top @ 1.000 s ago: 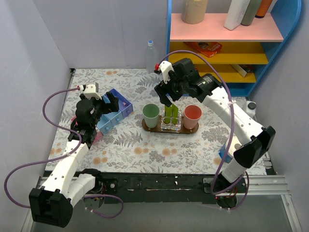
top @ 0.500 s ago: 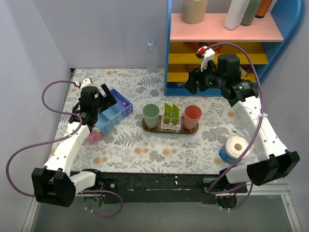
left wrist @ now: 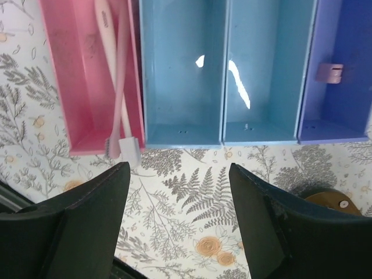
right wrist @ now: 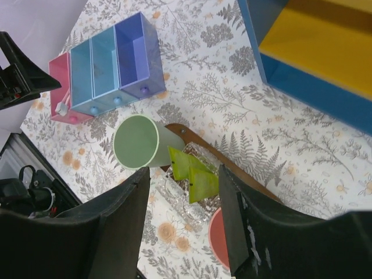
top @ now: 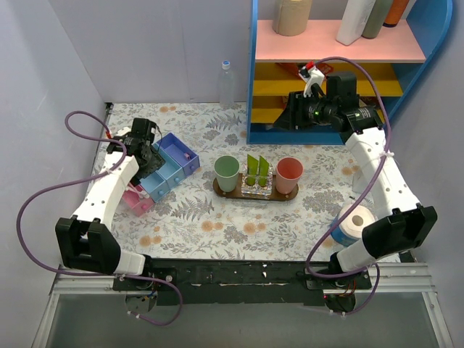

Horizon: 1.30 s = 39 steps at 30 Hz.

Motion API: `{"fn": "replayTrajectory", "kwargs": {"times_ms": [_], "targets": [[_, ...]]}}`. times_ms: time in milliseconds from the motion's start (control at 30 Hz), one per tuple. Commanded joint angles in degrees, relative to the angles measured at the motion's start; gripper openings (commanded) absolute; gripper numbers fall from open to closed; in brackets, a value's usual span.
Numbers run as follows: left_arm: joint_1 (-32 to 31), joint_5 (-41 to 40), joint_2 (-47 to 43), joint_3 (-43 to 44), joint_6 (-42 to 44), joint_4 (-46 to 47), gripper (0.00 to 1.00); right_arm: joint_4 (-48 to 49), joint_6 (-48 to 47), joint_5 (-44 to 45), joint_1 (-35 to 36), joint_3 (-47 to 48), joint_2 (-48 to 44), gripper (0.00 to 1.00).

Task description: Prepare toiletry sets of a toothbrush and toothpaste on the tray

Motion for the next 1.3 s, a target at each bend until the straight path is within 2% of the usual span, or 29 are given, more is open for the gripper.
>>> {"fn": "replayTrajectory", "kwargs": {"times_ms": [0,200,333,600,767,1267], "targets": [[0.4,-0.2,-1.1,-0.6,-4.7,-5.9,0.67,-4.8,0.5,-0.1,0.0,-1.0,-4.1,0.57],[0.8,-1.5,0.6,-2.4,-6.9,-6.3,0.61,-7.5,-1.5,-0.1,-0.1,-0.9,-4.5,0.53],[3.2,-0.9,1.2,-4.4,-6.3,-5.8,0.59,-8.3,-2.3,-0.1,0.0,0.2,-3.7,0.5],[4.0,0.8,1.7,-6.5,-7.0,-3.0,0.57,-8.6,-3.1,-1.4,-0.1,-0.2,-2.5,0.48],[4.6,2.0,1.5,-8.0,-5.6,-0.1,0.49,-8.9,-3.3,-2.2,-0.1,0.6,-1.3,0.47],[6.2,2.9,1.4,-11.0,-3.4,3.0,0.43,-8.7,-4.2,-1.2,0.0,-2.3,-3.2,0.4]]}}
